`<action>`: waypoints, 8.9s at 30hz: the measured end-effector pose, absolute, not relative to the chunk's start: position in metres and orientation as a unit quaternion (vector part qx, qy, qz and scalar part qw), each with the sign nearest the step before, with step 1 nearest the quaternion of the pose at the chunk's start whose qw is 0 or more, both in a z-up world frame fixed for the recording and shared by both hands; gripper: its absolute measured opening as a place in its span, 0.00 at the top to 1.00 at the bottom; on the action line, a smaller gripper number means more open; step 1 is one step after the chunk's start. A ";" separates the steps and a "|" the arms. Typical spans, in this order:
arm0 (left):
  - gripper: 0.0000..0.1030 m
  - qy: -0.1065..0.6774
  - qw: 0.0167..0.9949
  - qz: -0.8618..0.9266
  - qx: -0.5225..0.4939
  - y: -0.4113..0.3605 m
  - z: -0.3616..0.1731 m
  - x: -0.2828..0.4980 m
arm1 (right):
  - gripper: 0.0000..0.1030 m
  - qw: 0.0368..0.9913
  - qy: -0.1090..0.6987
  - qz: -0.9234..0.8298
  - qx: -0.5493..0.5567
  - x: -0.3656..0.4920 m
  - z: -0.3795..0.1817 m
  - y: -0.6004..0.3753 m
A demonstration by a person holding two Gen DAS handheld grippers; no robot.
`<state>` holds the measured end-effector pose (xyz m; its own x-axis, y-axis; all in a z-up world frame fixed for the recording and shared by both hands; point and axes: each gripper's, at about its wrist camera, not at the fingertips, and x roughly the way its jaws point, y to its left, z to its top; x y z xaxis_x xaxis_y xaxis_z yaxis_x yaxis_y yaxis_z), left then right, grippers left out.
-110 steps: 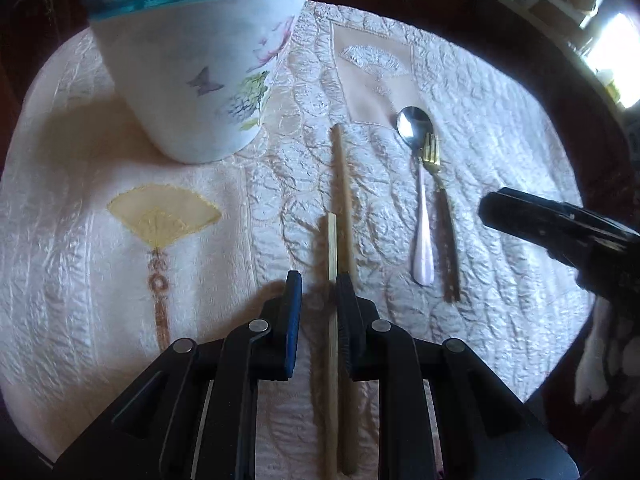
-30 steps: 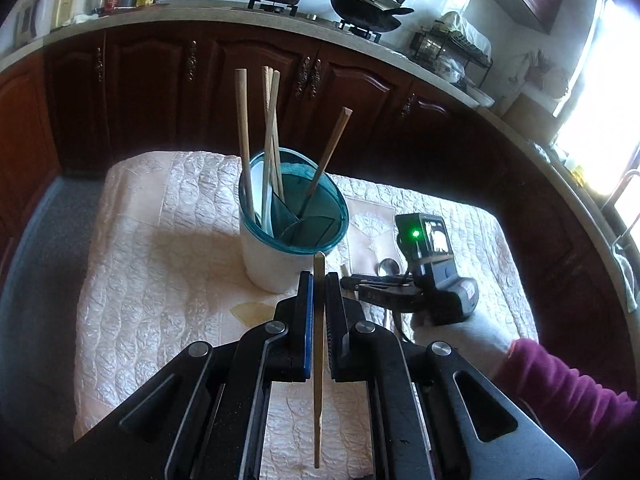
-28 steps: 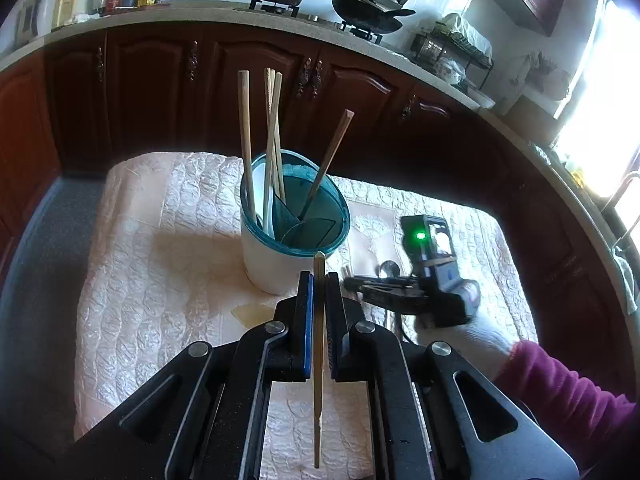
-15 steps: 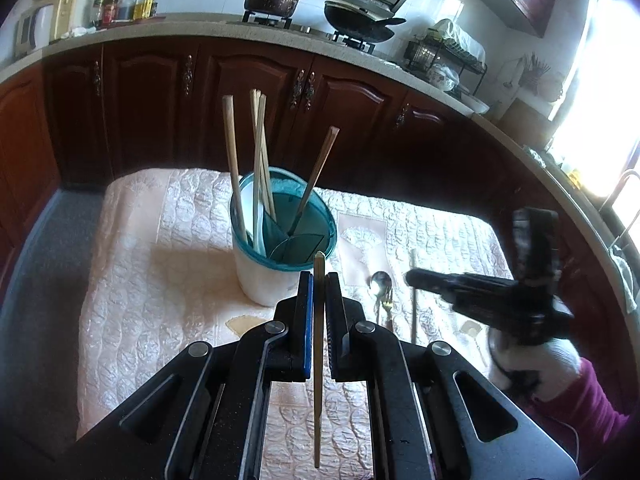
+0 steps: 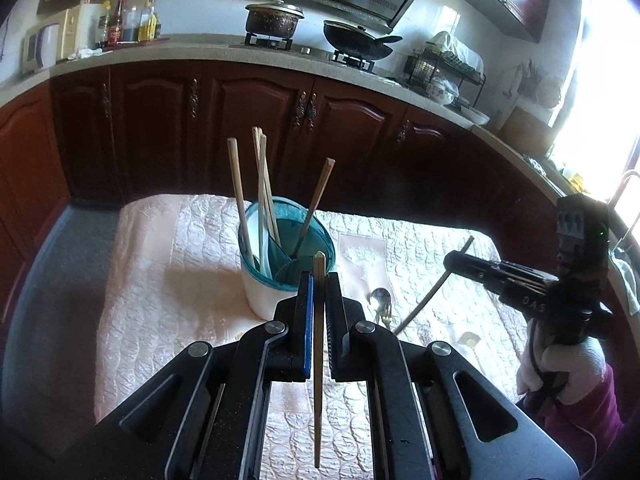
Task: Organize utensils
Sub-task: 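Lift both held chopsticks and carry them over the holder, then lower both chopsticks into the holder and open both grippers, then raise both open grippers away from the holder, then move both open grippers down toward the metal spoon and fork on the cloth, then close the right gripper on the metal fork handle, then close the left gripper on the metal spoon handle, then lift the spoon and fork and carry them over the teal-rimmed holder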
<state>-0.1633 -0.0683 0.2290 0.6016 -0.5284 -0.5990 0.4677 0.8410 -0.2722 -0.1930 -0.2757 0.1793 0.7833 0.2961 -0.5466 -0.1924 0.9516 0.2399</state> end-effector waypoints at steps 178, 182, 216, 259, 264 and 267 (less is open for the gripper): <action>0.44 0.441 0.858 -0.253 0.069 -0.220 0.089 -0.117 | 0.96 0.873 0.452 0.039 0.181 -0.142 -0.005 -0.381; 0.44 0.450 0.844 -0.286 0.065 -0.241 0.082 -0.107 | 0.96 0.871 0.444 0.022 0.207 -0.168 -0.003 -0.410; 0.95 0.494 0.788 -0.360 0.066 -0.314 0.032 -0.062 | 0.95 0.858 0.439 0.047 0.263 -0.198 -0.008 -0.454; 0.98 0.464 0.804 -0.369 0.029 -0.225 0.081 -0.117 | 0.98 0.905 0.378 0.060 0.186 -0.214 0.054 -0.420; 0.98 0.428 0.832 -0.353 0.025 -0.197 0.114 -0.127 | 0.98 0.915 0.359 0.067 0.172 -0.215 0.077 -0.406; 0.98 0.416 0.843 -0.340 0.014 -0.176 0.130 -0.129 | 0.98 0.918 0.352 0.071 0.168 -0.212 0.085 -0.395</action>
